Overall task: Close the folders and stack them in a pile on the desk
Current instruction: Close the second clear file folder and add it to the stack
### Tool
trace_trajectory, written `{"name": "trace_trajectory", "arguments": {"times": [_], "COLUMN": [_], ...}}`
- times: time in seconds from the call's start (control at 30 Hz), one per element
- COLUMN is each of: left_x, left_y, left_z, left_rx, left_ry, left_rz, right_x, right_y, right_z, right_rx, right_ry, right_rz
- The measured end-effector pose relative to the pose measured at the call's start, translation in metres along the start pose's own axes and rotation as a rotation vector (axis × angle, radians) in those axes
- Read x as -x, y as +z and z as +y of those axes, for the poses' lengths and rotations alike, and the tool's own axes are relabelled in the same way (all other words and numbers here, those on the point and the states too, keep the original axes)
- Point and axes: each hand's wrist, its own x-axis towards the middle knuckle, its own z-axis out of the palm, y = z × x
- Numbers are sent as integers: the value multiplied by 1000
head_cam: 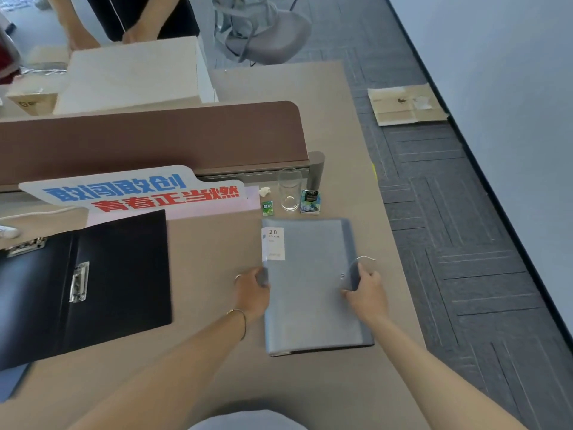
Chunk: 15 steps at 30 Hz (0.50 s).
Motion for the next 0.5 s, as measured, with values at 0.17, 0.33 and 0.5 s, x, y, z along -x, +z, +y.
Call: {"name": "trace_trajectory", "arguments": {"times": [0.17, 0.33, 0.5], "left_x": [-1, -1, 0], "left_y": [15, 23, 22], "left_z": [-3, -3, -1], "left_rx": [18, -4, 22], "left_ry": [-43, -46, -33], "left_rz": [-45, -52, -73], "right_x": [-4, -3, -1], "right_y": [7, 9, 7], "right_z": [6, 7, 7], "right_rx": [115, 123, 144], "right_ry": [-54, -62, -78], "right_rz": [-14, -24, -65]}}
